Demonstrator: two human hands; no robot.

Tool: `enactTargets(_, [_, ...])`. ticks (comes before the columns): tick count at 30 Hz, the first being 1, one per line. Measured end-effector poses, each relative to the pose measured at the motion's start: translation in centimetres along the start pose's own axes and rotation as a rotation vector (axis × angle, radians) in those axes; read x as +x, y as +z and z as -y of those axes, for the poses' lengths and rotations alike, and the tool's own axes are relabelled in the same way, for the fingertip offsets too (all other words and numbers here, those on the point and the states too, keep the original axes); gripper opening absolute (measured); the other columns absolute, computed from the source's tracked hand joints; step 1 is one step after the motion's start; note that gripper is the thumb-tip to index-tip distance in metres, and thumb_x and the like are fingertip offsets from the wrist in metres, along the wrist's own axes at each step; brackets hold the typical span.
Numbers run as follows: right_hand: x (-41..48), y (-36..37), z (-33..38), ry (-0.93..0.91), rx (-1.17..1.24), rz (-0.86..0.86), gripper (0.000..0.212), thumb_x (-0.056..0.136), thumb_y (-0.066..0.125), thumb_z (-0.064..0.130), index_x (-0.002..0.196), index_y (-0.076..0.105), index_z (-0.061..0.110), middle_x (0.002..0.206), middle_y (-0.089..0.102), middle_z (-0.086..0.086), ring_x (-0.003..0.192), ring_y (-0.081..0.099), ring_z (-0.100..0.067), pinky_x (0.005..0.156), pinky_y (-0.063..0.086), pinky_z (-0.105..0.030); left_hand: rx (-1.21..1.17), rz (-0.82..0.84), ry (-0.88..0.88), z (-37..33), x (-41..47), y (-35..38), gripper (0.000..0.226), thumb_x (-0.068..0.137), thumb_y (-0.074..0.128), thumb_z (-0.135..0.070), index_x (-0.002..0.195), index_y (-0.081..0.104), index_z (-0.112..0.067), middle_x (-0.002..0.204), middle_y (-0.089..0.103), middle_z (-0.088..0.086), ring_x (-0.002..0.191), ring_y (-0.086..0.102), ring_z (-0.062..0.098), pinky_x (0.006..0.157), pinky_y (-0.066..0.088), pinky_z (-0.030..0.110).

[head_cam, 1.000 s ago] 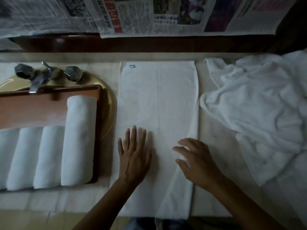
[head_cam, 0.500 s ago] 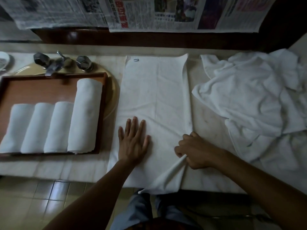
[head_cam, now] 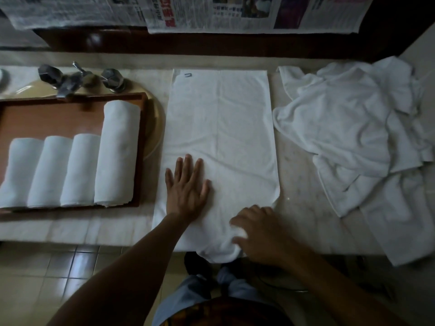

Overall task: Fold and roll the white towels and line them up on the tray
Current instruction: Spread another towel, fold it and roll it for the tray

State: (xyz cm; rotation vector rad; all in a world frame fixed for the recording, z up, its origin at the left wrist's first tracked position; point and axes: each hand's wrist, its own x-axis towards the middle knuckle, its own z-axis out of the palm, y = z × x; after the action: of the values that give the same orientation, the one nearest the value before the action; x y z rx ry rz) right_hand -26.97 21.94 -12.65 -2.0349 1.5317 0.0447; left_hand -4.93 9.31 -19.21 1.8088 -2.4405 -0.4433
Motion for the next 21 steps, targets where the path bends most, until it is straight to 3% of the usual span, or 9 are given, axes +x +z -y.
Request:
enactTargets(2, [-0.3, 1.5, 1.5, -0.085, -0.041, 0.073, 0.053, 0.084, 0.051, 0.059, 0.131, 0.056, 0.034, 0.122, 0.057, 0.007, 0.110, 0.051, -0.019, 0.095, 0.039, -0.043, 0.002, 0.001, 0.004, 0.0, 0.0, 0.1, 0.071, 0.104, 0.018, -0.061, 0.165, -0.004, -0.032, 0.172, -0.015, 0.002, 0.158, -0.018, 0.021, 0.126, -0.010, 0.054])
enactTargets(5, [-1.2, 1.2, 1.9, -0.132, -0.081, 0.146, 0.039, 0.085, 0.057, 0.033, 0.125, 0.057, 0.030, 0.116, 0.060, 0.002, 0.106, 0.053, -0.023, 0.092, 0.037, -0.044, 0.009, 0.018, 0.006, 0.2, 0.1, 0.1, 0.070, 0.105, 0.016, -0.061, 0.164, -0.008, -0.033, 0.172, -0.019, 0.002, 0.157, -0.020, 0.021, 0.126, -0.011, 0.054])
enactTargets(7, [-2.5, 0.5, 0.8, -0.087, -0.089, 0.205, 0.027, 0.084, 0.060, 0.026, 0.109, 0.060, 0.035, 0.112, 0.056, 0.006, 0.105, 0.051, -0.022, 0.091, 0.039, -0.041, 0.014, 0.028, 0.011, 0.3, 0.2, 0.2, 0.070, 0.105, 0.016, -0.062, 0.164, -0.010, -0.033, 0.171, -0.020, 0.002, 0.157, -0.021, 0.022, 0.126, -0.011, 0.054])
enactTargets(10, [-5.0, 0.0, -1.3, -0.003, -0.136, 0.193, 0.026, 0.073, 0.067, 0.022, 0.092, 0.058, 0.037, 0.105, 0.055, 0.009, 0.101, 0.053, -0.020, 0.086, 0.037, -0.040, 0.013, 0.036, 0.008, 0.3, 0.3, 0.3, 0.070, 0.105, 0.016, -0.062, 0.164, -0.007, -0.032, 0.172, -0.018, 0.003, 0.157, -0.020, 0.023, 0.126, -0.009, 0.056])
enactTargets(14, [-7.4, -0.9, -1.3, 0.194, -0.235, 0.286, 0.027, 0.084, 0.060, 0.013, 0.092, 0.051, 0.037, 0.109, 0.045, 0.013, 0.114, 0.045, -0.016, 0.091, 0.022, -0.036, 0.008, 0.052, 0.015, 0.4, 0.5, 0.3, 0.070, 0.105, 0.015, -0.061, 0.165, -0.007, -0.031, 0.172, -0.019, 0.004, 0.157, -0.021, 0.025, 0.126, -0.008, 0.058])
enactTargets(16, [-7.5, -1.4, -0.9, 0.289, -0.262, 0.288, 0.031, 0.083, 0.061, 0.011, 0.093, 0.050, 0.038, 0.112, 0.047, 0.014, 0.116, 0.045, -0.014, 0.095, 0.025, -0.036, -0.008, 0.063, 0.025, 0.5, 0.5, 0.3, 0.071, 0.106, 0.015, -0.061, 0.165, -0.007, -0.030, 0.171, -0.019, 0.004, 0.157, -0.022, 0.025, 0.125, -0.009, 0.059])
enactTargets(18, [-6.7, -1.7, -0.6, 0.376, -0.190, 0.227, 0.031, 0.084, 0.063, 0.014, 0.095, 0.050, 0.040, 0.117, 0.052, 0.012, 0.116, 0.048, -0.014, 0.098, 0.029, -0.036, -0.050, 0.078, 0.044, 0.7, 0.5, 0.0, 0.071, 0.105, 0.016, -0.061, 0.165, -0.006, -0.030, 0.172, -0.018, 0.005, 0.157, -0.022, 0.026, 0.125, -0.010, 0.059])
enactTargets(21, [-4.2, -1.1, -0.3, 0.386, 0.031, -0.184, 0.028, 0.089, 0.062, 0.014, 0.108, 0.061, 0.034, 0.123, 0.058, 0.005, 0.115, 0.054, -0.020, 0.099, 0.039, -0.038, -0.089, 0.069, 0.075, 1.1, 0.5, -0.8, 0.070, 0.105, 0.019, -0.060, 0.165, -0.002, -0.031, 0.172, -0.015, 0.004, 0.157, -0.021, 0.025, 0.125, -0.010, 0.057])
